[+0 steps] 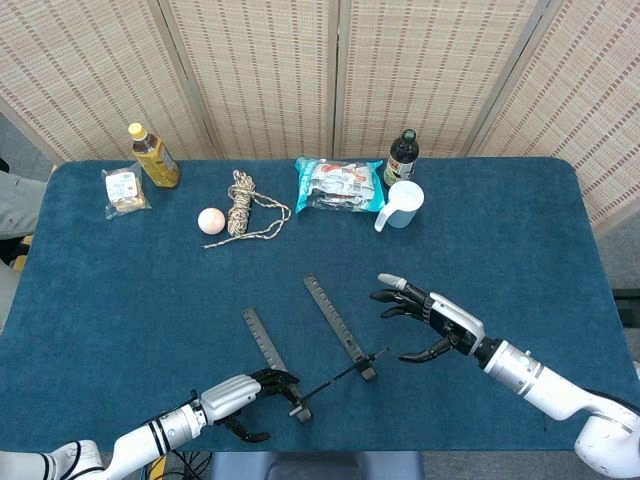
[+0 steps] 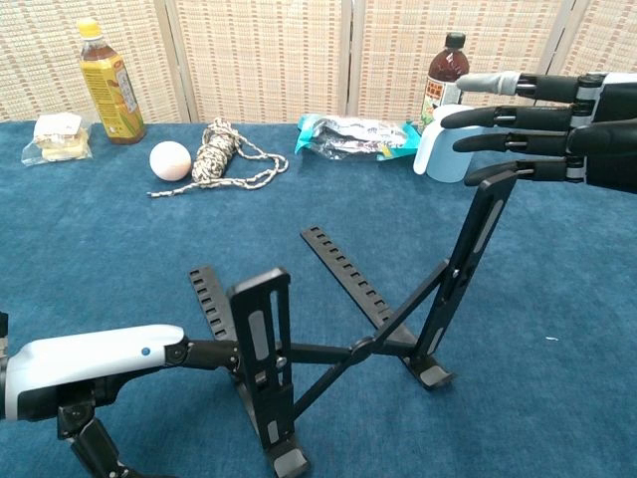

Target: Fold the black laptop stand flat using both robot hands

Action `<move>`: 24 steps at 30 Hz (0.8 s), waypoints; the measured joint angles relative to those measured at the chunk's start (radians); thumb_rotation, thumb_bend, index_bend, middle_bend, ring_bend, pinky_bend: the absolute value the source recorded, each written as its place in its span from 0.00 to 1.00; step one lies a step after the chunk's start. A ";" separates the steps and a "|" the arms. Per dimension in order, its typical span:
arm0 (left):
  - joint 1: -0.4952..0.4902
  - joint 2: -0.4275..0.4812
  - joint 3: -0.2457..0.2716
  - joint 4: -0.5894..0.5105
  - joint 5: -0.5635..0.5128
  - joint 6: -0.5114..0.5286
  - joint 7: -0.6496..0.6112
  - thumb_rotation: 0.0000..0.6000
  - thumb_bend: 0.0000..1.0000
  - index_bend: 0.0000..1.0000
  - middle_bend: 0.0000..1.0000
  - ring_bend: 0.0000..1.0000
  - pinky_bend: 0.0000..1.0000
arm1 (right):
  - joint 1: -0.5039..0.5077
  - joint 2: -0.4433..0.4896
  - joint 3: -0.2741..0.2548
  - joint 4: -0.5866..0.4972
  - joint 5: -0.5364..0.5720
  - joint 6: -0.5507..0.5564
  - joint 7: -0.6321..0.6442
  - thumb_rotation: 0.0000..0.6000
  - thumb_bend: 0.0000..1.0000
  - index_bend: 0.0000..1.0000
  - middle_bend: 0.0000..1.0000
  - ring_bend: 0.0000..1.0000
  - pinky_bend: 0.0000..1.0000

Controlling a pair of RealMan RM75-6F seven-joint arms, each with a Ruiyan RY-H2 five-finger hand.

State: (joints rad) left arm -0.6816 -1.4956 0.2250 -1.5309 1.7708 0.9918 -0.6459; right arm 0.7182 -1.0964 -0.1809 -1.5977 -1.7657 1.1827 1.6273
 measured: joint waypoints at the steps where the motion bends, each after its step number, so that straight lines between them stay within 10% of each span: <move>1: -0.002 -0.001 0.001 0.001 -0.001 0.000 -0.003 1.00 0.25 0.23 0.06 0.00 0.02 | -0.001 0.000 0.000 0.000 0.000 0.000 -0.001 1.00 0.00 0.00 0.17 0.10 0.21; 24: 0.099 0.188 -0.103 -0.060 -0.155 0.188 0.191 1.00 0.25 0.22 0.05 0.00 0.02 | 0.039 0.139 0.058 -0.161 0.110 -0.237 -0.688 1.00 0.00 0.00 0.13 0.05 0.21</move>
State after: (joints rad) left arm -0.5825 -1.3079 0.1219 -1.5907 1.6154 1.1801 -0.4544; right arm 0.7576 -0.9577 -0.1232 -1.7586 -1.6557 0.9454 0.9393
